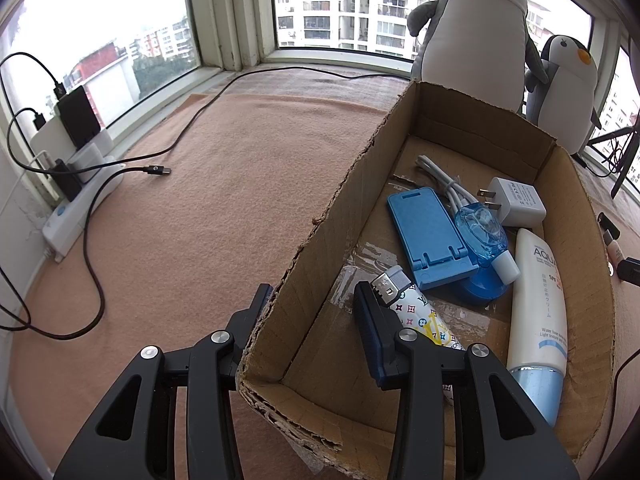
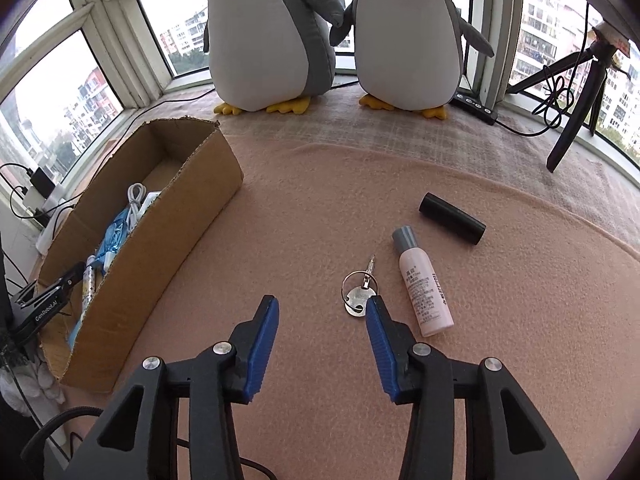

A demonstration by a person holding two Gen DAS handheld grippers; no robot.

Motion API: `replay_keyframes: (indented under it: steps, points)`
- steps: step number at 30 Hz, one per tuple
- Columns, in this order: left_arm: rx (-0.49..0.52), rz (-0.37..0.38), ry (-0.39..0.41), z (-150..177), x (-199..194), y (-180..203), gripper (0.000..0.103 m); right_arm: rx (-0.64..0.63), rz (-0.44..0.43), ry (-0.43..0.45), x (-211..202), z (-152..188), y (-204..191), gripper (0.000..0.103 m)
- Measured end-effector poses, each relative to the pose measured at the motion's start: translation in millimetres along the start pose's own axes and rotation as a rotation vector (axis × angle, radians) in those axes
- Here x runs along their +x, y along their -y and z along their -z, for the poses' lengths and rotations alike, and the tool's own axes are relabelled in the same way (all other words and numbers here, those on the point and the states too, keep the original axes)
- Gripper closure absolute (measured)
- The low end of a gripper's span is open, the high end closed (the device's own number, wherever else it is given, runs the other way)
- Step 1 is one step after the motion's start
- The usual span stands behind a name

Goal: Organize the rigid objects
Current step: 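Open the right gripper and move it to the silver keyring, then close the right gripper on the keyring, then carry the keyring into the box and open the right gripper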

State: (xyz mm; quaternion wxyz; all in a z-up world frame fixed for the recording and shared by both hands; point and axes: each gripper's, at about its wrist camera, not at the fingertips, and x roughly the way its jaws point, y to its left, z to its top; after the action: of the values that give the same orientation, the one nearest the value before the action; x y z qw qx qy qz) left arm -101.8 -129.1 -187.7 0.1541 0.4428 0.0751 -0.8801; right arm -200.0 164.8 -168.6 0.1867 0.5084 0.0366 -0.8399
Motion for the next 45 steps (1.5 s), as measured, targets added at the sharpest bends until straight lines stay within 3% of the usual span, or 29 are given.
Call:
replay_keyframes:
  steps: [2,10,21,34,45]
  points:
    - [0.0,0.0,0.0,0.2,-0.1,-0.2,0.064,0.008,0.008,-0.009,5.5,-3.5,-0.1,0.069]
    - [0.0,0.0,0.0,0.2,-0.1,-0.2,0.064,0.005,0.072,-0.025,17.4,-13.6,-3.6,0.072]
    - [0.0,0.0,0.0,0.3,-0.1,-0.2,0.064,-0.028,0.136,-0.051,26.3,-14.3,-6.3,0.084]
    - [0.0,0.0,0.0,0.3,-0.1,-0.2,0.064,0.062,0.058,-0.024,9.1,-2.6,18.7,0.1]
    - [0.0,0.0,0.0,0.4,-0.1,-0.3,0.064,0.052,0.018,0.028,-12.7,0.5,16.9,0.101]
